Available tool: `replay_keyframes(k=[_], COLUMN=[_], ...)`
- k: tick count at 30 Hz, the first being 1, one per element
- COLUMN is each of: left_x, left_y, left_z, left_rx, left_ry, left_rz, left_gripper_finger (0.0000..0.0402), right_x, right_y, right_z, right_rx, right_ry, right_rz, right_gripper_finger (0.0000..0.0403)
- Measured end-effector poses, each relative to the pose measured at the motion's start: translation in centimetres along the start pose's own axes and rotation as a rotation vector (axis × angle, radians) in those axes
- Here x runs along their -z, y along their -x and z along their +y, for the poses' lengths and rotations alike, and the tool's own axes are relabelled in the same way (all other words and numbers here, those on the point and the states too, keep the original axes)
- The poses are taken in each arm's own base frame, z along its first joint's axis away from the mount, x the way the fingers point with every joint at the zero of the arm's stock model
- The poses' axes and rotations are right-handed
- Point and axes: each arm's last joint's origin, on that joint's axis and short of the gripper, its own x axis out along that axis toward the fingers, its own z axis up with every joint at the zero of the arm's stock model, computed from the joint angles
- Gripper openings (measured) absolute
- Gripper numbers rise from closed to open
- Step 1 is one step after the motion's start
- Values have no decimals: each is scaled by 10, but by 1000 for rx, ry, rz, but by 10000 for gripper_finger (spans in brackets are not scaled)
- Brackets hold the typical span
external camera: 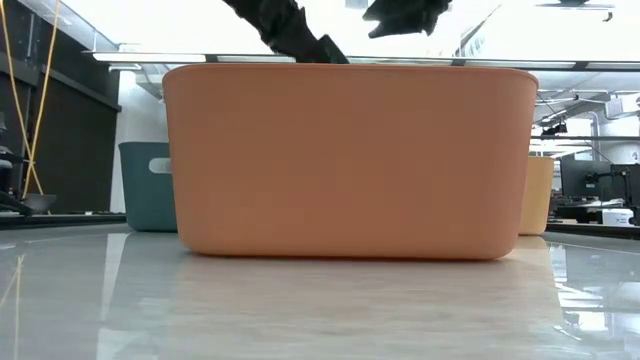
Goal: Sort spices by type
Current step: Put the black seasoning can into the yellow bin
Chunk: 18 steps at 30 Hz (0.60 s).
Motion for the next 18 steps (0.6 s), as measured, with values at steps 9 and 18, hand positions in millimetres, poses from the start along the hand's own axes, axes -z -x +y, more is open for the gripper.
replay_keyframes(k=[9,18], left_x=[10,-10], left_y=[-30,-28], left_z=[-3,3], left_rx=[9,-3], left_ry=[35,-79], left_rz=[56,12], left_gripper_finger=[106,106], right_x=[6,16], right_y=[-12,-26], right_z=[-21,-39], right_rx=[-148,-128], right_ry=[189,196], right_rz=[28,100], right_gripper_finger=[232,232])
